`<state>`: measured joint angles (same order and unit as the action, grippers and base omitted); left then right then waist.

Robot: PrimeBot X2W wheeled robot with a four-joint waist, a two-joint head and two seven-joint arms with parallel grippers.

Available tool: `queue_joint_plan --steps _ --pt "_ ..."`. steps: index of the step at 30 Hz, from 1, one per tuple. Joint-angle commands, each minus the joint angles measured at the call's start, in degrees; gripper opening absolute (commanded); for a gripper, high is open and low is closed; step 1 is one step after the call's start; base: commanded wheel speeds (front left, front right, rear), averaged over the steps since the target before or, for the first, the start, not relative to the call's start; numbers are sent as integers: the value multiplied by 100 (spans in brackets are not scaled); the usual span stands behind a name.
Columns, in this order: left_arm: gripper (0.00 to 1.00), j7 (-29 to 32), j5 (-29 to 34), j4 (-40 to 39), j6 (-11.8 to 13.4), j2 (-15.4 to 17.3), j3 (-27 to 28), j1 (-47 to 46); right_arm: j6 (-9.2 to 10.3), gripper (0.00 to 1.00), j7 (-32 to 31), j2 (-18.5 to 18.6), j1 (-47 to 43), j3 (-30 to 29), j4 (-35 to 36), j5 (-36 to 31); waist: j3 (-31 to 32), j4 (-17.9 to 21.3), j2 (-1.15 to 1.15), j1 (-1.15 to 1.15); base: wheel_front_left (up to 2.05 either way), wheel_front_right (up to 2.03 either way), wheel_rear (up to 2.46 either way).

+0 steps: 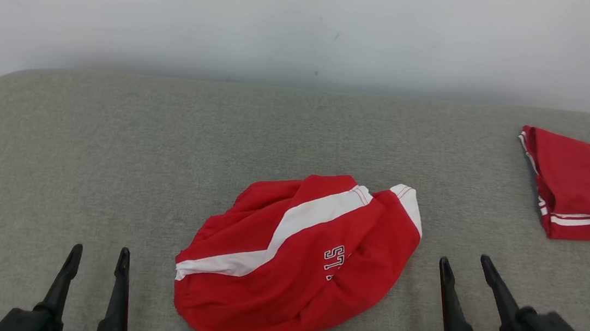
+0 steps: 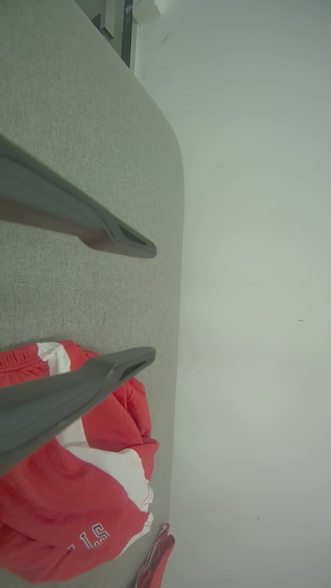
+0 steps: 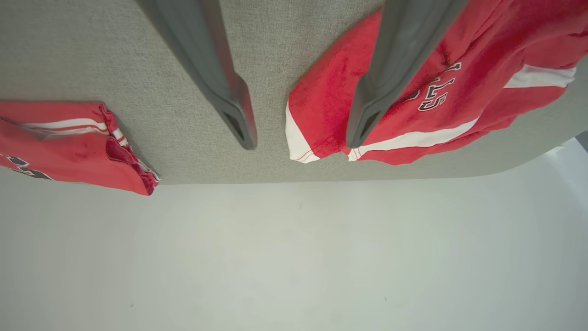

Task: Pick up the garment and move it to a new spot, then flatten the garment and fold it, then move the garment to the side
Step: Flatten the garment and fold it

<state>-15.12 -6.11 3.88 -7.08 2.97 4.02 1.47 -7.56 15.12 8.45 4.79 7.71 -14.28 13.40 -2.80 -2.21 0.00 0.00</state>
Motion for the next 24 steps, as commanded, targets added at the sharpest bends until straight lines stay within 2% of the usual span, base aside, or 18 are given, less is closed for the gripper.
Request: queue_joint_plan --steps 1,14,24 --pt "100 -1 11 6 5 -5 -25 -52 18 100 -10 93 166 49 -77 18 -69 -106 0 0 0 0 0" --pt "100 0 -306 229 149 -9 -466 -356 18 100 -719 683 2071 1009 -1315 176 -490 -805 0 0 0 0 0" --pt "100 0 -622 285 329 -9 -798 -523 18 100 -1097 1078 2879 1596 -2225 632 -706 -1259 0 0 0 0 0"
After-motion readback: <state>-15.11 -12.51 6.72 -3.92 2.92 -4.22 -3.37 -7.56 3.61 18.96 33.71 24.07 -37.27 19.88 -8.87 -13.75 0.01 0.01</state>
